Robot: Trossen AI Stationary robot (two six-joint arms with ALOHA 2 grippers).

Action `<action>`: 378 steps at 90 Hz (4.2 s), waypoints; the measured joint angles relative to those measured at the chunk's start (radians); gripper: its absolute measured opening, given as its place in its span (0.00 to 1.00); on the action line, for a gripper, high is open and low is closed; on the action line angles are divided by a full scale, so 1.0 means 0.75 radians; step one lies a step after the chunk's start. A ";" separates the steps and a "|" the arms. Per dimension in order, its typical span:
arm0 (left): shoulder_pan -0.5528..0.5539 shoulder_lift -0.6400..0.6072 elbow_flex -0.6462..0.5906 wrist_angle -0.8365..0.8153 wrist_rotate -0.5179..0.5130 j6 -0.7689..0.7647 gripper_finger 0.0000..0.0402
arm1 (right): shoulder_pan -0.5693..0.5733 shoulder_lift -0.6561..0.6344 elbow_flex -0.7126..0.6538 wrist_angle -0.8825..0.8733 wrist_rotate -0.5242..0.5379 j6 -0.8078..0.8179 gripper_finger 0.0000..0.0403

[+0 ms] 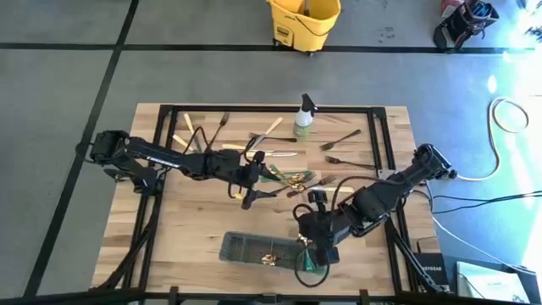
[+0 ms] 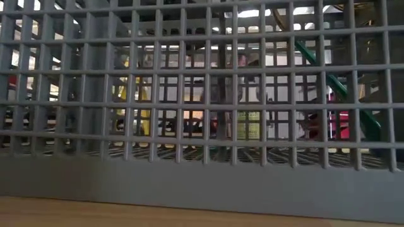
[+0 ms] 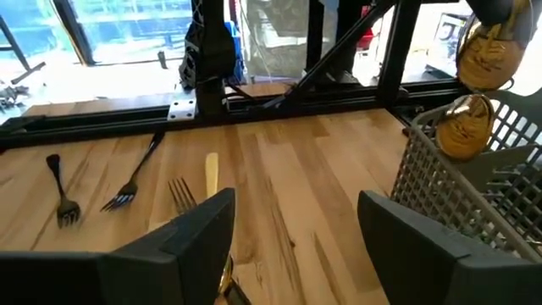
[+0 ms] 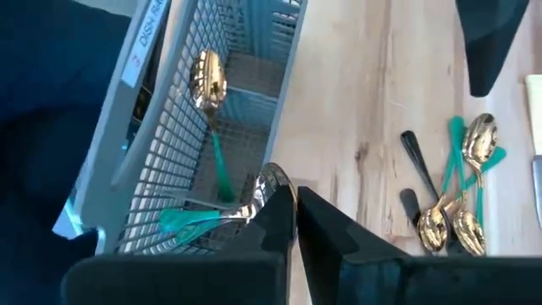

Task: Sort silverware
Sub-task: Adjust the green spoon to the right position, then put the top green spoon into the gray cutlery rack

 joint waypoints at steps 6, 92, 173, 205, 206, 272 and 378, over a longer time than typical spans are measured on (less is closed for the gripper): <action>0.000 0.000 0.000 0.000 0.000 -0.001 0.59 | 0.018 0.000 0.000 0.000 0.003 0.000 0.00; 0.000 0.001 0.000 -0.001 -0.003 -0.011 0.59 | 0.076 0.000 0.001 0.046 -0.003 0.003 0.13; 0.195 0.083 -0.001 -0.179 0.005 -0.015 0.59 | -0.071 -0.722 -0.969 0.438 0.356 -0.043 0.13; 0.373 0.394 0.008 -0.170 0.013 0.056 0.59 | -0.207 -0.779 -1.276 0.780 0.250 -0.132 0.13; 0.375 0.397 0.008 -0.167 0.012 0.059 0.59 | -0.212 -0.779 -1.278 0.780 0.246 -0.139 0.13; 0.338 0.598 0.372 -0.424 -0.074 0.223 0.59 | -0.328 -0.779 -1.280 0.868 0.170 -0.252 0.13; 0.345 0.641 0.390 -0.375 0.032 0.136 0.45 | -0.659 -0.972 -1.795 1.473 -0.226 -0.256 0.13</action>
